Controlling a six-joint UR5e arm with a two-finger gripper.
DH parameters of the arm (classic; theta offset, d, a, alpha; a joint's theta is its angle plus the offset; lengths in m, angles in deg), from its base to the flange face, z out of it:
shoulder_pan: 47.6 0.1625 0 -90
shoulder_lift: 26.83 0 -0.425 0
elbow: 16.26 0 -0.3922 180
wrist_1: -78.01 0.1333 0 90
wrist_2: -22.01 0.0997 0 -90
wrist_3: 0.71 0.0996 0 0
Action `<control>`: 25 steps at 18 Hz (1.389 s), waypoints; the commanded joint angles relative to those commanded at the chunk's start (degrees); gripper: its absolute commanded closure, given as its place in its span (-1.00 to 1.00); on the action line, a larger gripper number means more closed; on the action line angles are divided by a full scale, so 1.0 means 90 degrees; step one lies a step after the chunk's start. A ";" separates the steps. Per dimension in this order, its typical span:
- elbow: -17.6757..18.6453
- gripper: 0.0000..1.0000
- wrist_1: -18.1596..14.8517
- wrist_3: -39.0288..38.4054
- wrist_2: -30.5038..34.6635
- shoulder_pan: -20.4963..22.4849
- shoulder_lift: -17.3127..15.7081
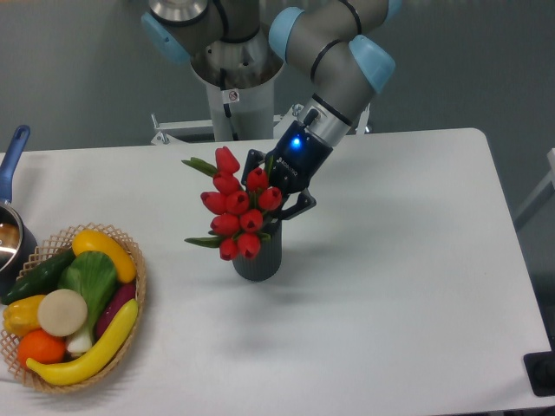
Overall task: Pick up the flowers from the vase
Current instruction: 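Lift the gripped tulips straight up out of the grey vase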
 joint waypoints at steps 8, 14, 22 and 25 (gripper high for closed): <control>-0.0390 0.17 -0.0030 -0.0937 -0.0694 0.0030 -0.0137; -0.0450 0.17 -0.0039 -0.1191 -0.0674 0.0039 -0.0498; -0.0421 0.17 -0.0049 -0.1650 -0.0664 0.0039 -0.0996; -0.0401 0.17 -0.0059 -0.1835 -0.0635 0.0049 -0.1240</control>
